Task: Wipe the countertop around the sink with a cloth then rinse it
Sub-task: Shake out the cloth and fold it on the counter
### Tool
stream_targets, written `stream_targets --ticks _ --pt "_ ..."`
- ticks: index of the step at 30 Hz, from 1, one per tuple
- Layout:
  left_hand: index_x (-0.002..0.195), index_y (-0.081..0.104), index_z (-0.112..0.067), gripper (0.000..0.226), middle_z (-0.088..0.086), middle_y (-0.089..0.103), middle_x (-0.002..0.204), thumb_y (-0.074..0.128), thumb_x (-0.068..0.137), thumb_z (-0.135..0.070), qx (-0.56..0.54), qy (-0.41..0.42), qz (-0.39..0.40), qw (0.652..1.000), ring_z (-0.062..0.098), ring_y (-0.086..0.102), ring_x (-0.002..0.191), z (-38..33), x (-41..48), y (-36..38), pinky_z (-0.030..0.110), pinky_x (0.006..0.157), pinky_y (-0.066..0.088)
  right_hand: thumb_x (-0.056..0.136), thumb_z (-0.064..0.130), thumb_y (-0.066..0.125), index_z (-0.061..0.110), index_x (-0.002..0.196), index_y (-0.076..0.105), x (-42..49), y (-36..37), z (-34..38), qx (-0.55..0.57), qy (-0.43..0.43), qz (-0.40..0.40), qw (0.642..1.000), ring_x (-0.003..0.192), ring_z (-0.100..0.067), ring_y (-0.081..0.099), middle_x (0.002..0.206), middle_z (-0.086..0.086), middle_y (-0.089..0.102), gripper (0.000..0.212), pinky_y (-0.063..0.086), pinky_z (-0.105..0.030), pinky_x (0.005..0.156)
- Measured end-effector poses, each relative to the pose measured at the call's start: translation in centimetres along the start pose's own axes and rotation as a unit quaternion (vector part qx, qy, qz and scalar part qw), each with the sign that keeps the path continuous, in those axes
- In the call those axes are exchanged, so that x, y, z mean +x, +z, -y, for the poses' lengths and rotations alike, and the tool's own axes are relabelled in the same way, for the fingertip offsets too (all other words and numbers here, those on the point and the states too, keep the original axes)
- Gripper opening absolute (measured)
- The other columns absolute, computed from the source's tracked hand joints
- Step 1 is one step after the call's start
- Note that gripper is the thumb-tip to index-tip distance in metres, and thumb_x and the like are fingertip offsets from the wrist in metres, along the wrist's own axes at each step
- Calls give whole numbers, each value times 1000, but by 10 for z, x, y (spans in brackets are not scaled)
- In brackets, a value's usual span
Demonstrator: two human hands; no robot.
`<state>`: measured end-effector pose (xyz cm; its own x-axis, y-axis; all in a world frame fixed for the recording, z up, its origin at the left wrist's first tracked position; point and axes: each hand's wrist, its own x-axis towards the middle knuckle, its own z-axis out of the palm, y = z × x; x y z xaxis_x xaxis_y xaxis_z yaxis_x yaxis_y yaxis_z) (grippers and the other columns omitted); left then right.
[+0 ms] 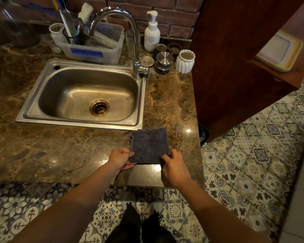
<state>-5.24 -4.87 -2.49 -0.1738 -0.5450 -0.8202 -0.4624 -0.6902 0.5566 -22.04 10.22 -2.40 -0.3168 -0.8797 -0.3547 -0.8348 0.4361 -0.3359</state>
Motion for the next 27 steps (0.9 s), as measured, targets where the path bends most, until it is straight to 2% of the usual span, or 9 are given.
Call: stream_targets --ticks 5,9,12,14,16,18,21,25,27 --pt "69 63 -17 24 6 68 80 76 88 -23 178 92 -65 978 24 66 77 -9 -3 12 40 70 62 96 30 59 11 120 63 14 -13 11 161 110 -44 980 119 -26 48 128 -8 46 31 44 -39 105" --pt "87 61 -11 18 10 65 95 78 86 -18 131 53 -83 986 23 64 78 -11 -6 17 34 53 58 92 36 68 8 137 44 46 -34 30 245 238 -31 939 126 -35 51 137 -15 48 58 45 -43 102" --pt "86 56 -13 21 9 65 85 77 87 -17 55 18 -45 997 20 63 77 -9 -5 18 30 57 56 89 33 73 3 130 50 65 -38 35 326 311 19 892 119 -37 58 129 -17 60 55 51 -41 95" --pt "93 61 -13 15 5 64 77 74 90 -20 -26 -9 2 1000 15 62 69 -13 -12 18 28 62 56 87 24 70 8 118 65 70 -38 36 404 308 36 861 109 -34 65 120 -16 68 35 56 -45 94" --pt "105 68 -9 23 7 70 85 73 90 -26 -93 -27 49 994 18 66 74 -18 -17 15 31 67 58 88 10 62 11 106 71 64 -49 38 513 287 53 807 101 -34 69 116 -20 72 21 57 -51 93" --pt "111 71 -10 32 9 77 95 74 88 -32 -131 -29 93 987 24 74 85 -22 -22 15 35 75 60 91 -4 49 12 107 71 50 -67 41 618 259 80 738 100 -34 69 114 -21 72 31 56 -52 94" --pt "122 69 -10 51 15 75 111 75 83 -43 -156 -35 170 972 30 74 101 -25 -25 24 40 86 59 92 -12 39 15 121 67 30 -82 29 703 207 123 669 95 -30 72 110 -15 73 48 58 -46 89" --pt "130 63 -11 63 20 70 123 70 82 -53 -205 -83 266 938 33 69 110 -23 -33 46 46 98 52 91 -14 39 22 135 57 10 -91 7 751 196 126 618 90 -29 75 117 -15 71 60 62 -41 73" --pt "125 67 -7 65 22 67 127 65 83 -56 -235 -110 319 912 35 68 112 -23 -37 59 49 102 49 89 -14 40 25 140 54 1 -90 -7 765 194 118 602 100 -33 71 125 -17 67 66 60 -46 83"
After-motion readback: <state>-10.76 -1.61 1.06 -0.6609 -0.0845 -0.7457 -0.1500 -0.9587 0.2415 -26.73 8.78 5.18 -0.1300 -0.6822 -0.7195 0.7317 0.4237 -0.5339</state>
